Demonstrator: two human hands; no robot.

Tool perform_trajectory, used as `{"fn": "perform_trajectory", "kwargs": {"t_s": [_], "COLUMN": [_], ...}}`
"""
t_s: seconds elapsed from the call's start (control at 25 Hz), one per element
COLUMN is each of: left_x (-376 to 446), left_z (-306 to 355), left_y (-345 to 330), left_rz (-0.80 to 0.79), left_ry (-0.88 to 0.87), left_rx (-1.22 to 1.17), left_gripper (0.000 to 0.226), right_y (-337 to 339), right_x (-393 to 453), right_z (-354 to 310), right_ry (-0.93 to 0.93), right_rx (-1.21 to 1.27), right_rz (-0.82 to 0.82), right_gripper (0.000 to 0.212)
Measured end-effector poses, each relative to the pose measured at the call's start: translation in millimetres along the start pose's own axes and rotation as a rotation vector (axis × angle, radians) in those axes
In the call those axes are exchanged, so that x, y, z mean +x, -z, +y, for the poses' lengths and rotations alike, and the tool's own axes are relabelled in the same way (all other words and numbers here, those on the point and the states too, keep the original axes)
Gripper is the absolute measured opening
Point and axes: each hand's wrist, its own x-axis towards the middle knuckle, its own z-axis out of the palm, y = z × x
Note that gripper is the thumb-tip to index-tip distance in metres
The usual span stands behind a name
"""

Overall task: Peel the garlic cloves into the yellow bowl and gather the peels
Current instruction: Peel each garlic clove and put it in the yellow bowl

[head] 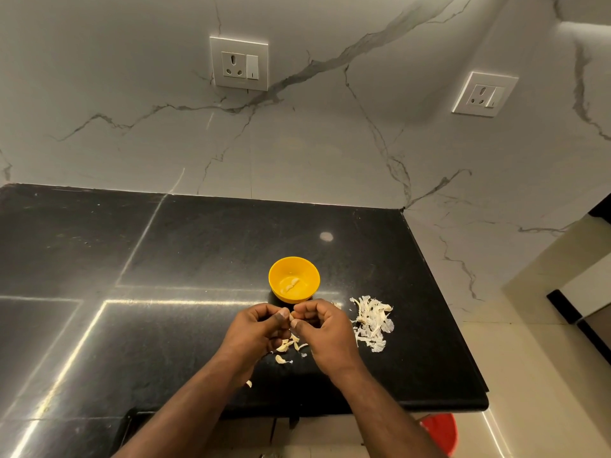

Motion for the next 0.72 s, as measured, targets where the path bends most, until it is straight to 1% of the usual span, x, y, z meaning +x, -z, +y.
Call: {"fn": "perform_trajectory", "kwargs": {"t_s": [0.12,0.24,0.32,0.4,0.52,0.6,0.72], "left_x": [0.0,0.0,0.0,0.6,1.8,2.9,3.2], "left_z": [0.2,1.4,2.7,3.2,3.5,3.8,3.6], "left_y": [1.1,2.0,3.2,4.6,6.2,7.9,9.3], "left_rz": [0.001,-0.016,-0.028,-0.023,0.007,0.022,0.002], "left_ry": [0.005,0.016,0.032,0.044,0.046,0.035,0.010], "left_rx": [-0.018,-0.040,-0.041,-0.049,-0.082,-0.052,0.015], "left_gripper": [0.013,0.012,0.011,0.011,0.018,0.021,0.019], "right_y": [-0.9,-0.5,-0.5,-1.7,-4.1,-4.7,-4.6], "right_x": [1.0,0.1,-0.6,-0.2,1.6,2.4,3.6], "right_z": [1.0,-0.6,-1.8,-1.0,2.0,2.5,3.7], "right_ry": [-0.025,-0.021,-0.013,-0.011,-0.034,-0.061,-0.074], "right_rx": [0.027,0.020,0.026,0.033,0.035,0.056,0.089], "right_rz": [0.005,-0.038,-0.066,-0.062,-0.048,-0.057,-0.061], "right_gripper": [0.025,0.027,0.024,0.020,0.015,0.013,0.008]}}
